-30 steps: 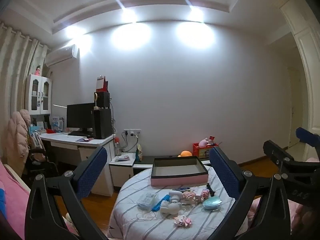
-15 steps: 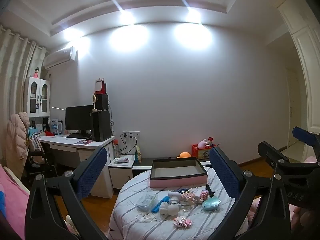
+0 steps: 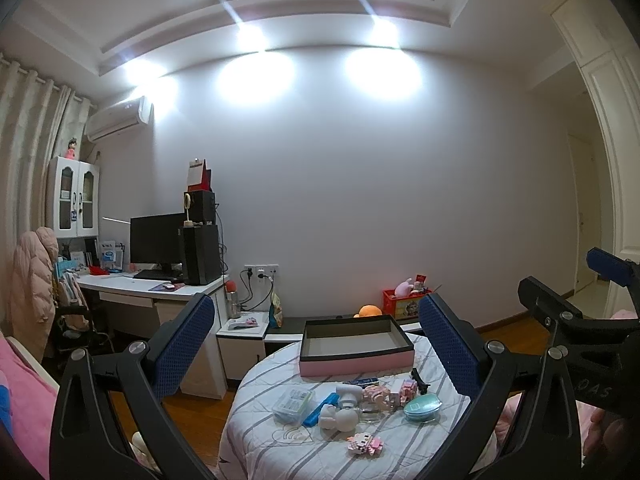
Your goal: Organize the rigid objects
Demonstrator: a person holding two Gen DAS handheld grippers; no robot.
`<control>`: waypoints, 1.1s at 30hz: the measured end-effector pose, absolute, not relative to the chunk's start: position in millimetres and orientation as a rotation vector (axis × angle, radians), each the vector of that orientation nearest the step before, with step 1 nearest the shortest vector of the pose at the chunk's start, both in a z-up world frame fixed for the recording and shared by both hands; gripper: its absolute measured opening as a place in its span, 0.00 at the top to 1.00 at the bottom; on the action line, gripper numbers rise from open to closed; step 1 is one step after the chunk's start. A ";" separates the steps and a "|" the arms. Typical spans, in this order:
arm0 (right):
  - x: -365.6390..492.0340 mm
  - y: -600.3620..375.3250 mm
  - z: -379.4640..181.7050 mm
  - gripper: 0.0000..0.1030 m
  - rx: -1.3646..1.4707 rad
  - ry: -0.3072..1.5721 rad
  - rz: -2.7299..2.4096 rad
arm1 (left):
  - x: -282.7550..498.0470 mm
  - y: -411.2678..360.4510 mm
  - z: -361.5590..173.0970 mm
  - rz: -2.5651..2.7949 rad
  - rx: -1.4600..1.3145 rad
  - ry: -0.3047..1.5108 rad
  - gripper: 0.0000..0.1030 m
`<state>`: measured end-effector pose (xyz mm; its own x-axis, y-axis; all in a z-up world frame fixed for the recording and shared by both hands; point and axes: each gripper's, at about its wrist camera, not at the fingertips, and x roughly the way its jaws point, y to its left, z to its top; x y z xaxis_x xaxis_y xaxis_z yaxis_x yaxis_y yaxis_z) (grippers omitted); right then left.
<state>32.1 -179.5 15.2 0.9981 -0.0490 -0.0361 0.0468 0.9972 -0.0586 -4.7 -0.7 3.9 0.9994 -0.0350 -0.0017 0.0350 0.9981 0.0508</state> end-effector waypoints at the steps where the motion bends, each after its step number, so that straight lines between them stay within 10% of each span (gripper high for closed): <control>1: 32.0 -179.6 15.2 0.00 -0.058 0.036 -0.047 | -4.7 -0.7 3.3 -0.034 0.050 -0.001 0.00; 33: 30.9 -180.3 13.0 0.00 -0.054 0.019 -0.063 | -9.7 -2.1 10.1 -0.040 0.066 0.002 0.00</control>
